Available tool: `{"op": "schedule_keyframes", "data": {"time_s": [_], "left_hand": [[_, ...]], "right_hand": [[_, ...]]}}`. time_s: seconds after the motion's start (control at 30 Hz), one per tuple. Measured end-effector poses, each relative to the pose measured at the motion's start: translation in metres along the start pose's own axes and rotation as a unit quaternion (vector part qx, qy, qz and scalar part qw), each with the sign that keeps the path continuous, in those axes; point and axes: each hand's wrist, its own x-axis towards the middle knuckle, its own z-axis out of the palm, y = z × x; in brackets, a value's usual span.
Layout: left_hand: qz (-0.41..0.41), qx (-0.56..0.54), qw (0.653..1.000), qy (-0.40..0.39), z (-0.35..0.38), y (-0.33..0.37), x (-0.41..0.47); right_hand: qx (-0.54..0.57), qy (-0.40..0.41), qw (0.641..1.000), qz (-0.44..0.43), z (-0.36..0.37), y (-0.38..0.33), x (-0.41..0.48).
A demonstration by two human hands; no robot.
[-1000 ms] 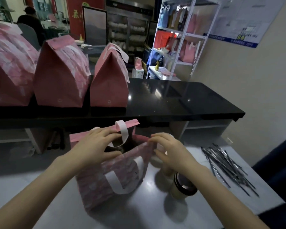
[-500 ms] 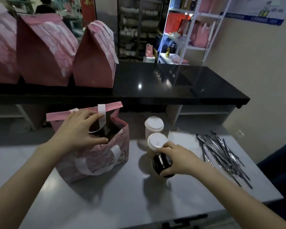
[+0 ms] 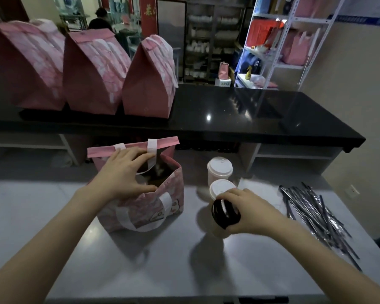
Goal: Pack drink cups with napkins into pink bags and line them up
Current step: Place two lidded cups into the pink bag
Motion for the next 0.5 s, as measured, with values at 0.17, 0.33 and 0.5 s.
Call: {"op": "schedule_keyframes", "data": {"time_s": [0.17, 0.33, 0.5], "left_hand": [[0.011, -0.004, 0.998, -0.065, -0.009, -0.008, 0.006], [0.02, -0.012, 0.994, -0.108, -0.021, -0.015, 0.013], [0.065, -0.01, 0.994, -0.086, -0.024, -0.029, 0.016]], "right_hand": [[0.053, 0.061, 0.996, -0.035, -0.077, -0.033, 0.02], [0.103, 0.151, 0.98, -0.08, -0.146, -0.081, 0.047], [0.119, 0.157, 0.973, -0.117, -0.158, -0.125, 0.082]]}}
